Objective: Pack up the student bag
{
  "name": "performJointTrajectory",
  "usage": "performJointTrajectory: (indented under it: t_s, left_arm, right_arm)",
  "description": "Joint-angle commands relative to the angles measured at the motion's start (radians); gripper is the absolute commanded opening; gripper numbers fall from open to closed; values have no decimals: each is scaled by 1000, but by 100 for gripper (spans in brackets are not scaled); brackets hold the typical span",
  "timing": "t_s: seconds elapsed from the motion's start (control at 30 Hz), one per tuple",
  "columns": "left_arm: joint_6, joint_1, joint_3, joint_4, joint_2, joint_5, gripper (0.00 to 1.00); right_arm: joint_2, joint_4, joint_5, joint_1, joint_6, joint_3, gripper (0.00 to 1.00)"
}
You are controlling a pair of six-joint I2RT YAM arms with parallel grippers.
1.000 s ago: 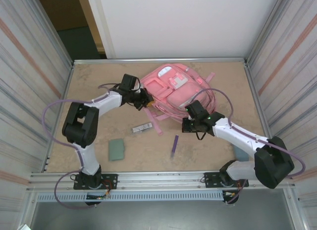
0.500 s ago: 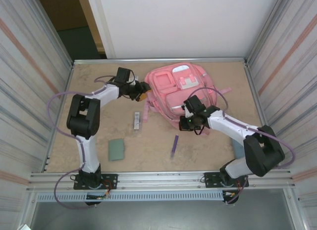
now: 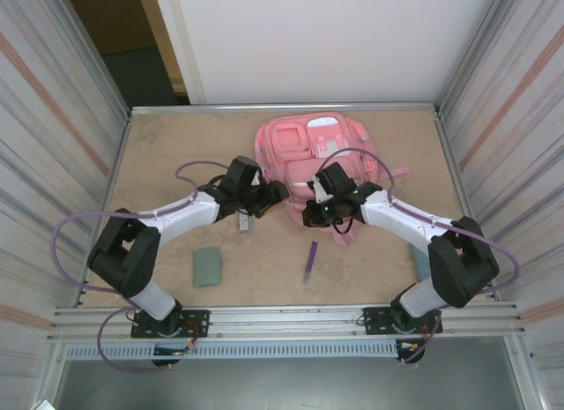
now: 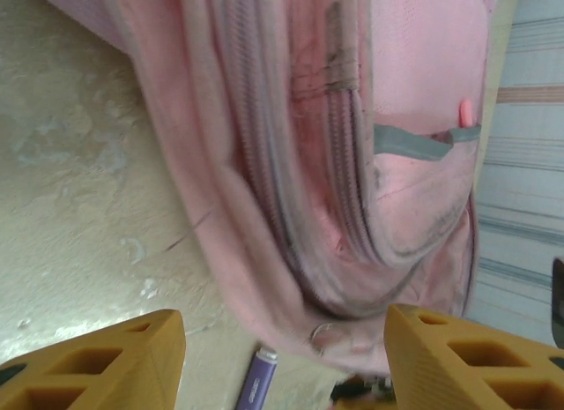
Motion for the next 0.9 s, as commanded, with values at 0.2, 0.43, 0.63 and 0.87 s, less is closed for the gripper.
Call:
performJointTrajectory:
  t_s: [0.2,0.43,0.63,0.87]
  left_arm:
    - [-149,-56,8,149,108,-202,35]
    - [66,57,87,44,93,-58,0]
    - [334,153,298,-177,207,153,0]
    - [382,239,510,-248,390,225,29]
  right_arm:
    - [12,12,-26,44,-25,44,0]
    - [-45,-166,89,-44,-111,-1,0]
    - [-76,-243,105,-161,-143,-52,0]
    - [-15,-133,-8,-138,-89,-21,0]
